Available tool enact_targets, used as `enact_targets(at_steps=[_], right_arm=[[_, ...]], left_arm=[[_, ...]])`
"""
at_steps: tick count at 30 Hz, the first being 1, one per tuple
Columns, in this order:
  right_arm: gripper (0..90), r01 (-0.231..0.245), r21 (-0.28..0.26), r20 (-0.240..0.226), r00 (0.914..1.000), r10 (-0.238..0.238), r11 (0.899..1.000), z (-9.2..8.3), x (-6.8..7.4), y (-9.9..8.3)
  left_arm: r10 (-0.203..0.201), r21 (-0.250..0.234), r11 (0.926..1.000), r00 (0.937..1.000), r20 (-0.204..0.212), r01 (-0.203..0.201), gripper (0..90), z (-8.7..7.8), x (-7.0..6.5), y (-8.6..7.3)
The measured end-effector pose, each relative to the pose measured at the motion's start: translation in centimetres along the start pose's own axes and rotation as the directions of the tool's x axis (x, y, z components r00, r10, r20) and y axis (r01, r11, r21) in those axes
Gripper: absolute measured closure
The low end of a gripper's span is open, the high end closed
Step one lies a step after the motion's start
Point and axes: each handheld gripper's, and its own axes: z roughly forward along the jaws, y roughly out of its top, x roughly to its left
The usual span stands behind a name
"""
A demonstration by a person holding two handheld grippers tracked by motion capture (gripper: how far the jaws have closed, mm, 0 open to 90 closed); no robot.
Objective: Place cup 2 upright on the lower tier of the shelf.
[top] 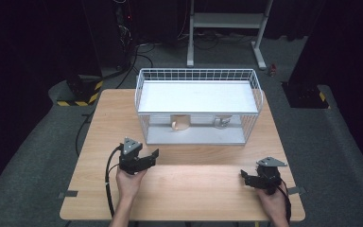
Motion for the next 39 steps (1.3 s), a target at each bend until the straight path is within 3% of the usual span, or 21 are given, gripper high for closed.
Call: enact_targets(at_steps=[16, 39], right_arm=[[17.8, -0.003, 0.001, 0.000, 1.0000, 0.003, 1.000, 0.0, 0.0, 0.0], [17.8, 0.000, 0.000, 0.000, 1.0000, 0.000, 1.000, 0.0, 0.0, 0.0]], left_arm=[[-0.013, 0.004, 0.9999, 0.9999, -0.008, 0.013, 26.8, -0.9, 0.4, -1.4], [-0.050, 0.017, 0.9986, 0.9987, 0.012, 0.049, 25.8, -1.6, 0.6, -3.6]])
